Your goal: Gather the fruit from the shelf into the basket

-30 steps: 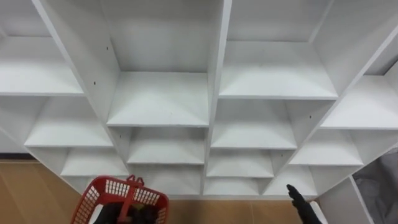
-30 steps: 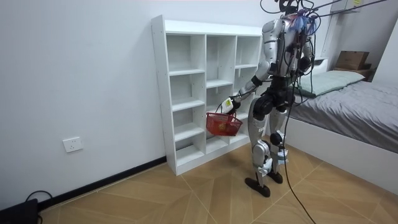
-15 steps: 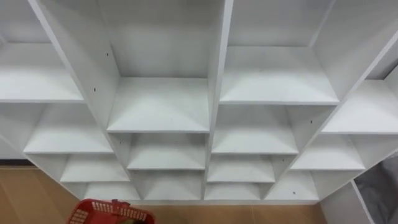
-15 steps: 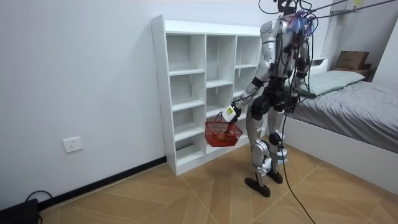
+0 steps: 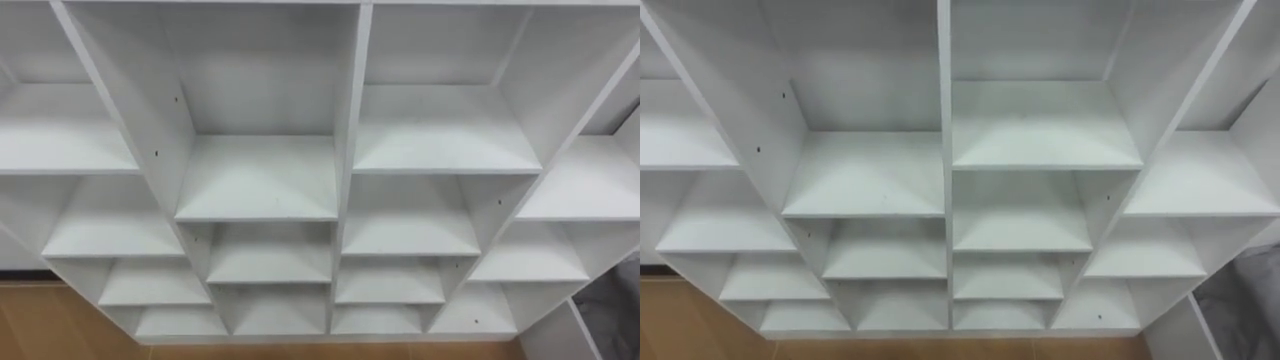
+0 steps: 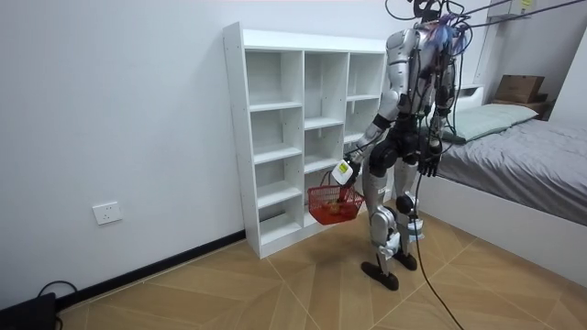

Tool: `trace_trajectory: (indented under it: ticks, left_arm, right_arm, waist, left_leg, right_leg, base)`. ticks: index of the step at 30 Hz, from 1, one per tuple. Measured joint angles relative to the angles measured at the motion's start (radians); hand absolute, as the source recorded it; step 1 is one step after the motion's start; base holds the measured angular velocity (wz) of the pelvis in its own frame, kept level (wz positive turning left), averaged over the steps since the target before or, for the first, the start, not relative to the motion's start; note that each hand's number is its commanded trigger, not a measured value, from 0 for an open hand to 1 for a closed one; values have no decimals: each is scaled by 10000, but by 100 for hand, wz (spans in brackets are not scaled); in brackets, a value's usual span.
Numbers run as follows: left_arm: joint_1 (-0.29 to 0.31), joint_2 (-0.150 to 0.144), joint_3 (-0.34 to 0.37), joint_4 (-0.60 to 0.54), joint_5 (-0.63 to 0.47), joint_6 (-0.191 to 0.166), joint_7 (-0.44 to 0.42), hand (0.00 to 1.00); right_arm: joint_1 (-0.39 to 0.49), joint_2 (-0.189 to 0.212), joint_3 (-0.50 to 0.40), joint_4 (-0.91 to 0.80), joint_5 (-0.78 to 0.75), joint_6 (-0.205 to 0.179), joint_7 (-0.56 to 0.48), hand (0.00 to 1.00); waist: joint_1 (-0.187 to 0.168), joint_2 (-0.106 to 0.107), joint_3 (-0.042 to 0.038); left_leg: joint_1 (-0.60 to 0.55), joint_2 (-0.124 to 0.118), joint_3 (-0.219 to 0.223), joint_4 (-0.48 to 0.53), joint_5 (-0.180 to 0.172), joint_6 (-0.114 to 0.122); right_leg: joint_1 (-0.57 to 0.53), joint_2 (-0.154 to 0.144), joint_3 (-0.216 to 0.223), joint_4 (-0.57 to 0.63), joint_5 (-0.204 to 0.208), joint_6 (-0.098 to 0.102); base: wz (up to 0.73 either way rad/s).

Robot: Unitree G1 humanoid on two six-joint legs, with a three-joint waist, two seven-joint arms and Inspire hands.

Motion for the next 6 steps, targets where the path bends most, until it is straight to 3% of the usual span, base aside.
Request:
trace_trajectory:
  ticks: [6]
  left_arm:
    - [-25, -150, 1, 4, 6, 167, -48, 100]
  right_arm:
    - [-10, 7, 104, 44, -27, 281, 284, 0]
  waist:
    - [-9, -25, 14]
  left_leg:
    - [167, 0, 1, -16, -38, -6]
  right_leg:
    - [157, 7, 20, 3, -53, 7]
  base:
    - [0]
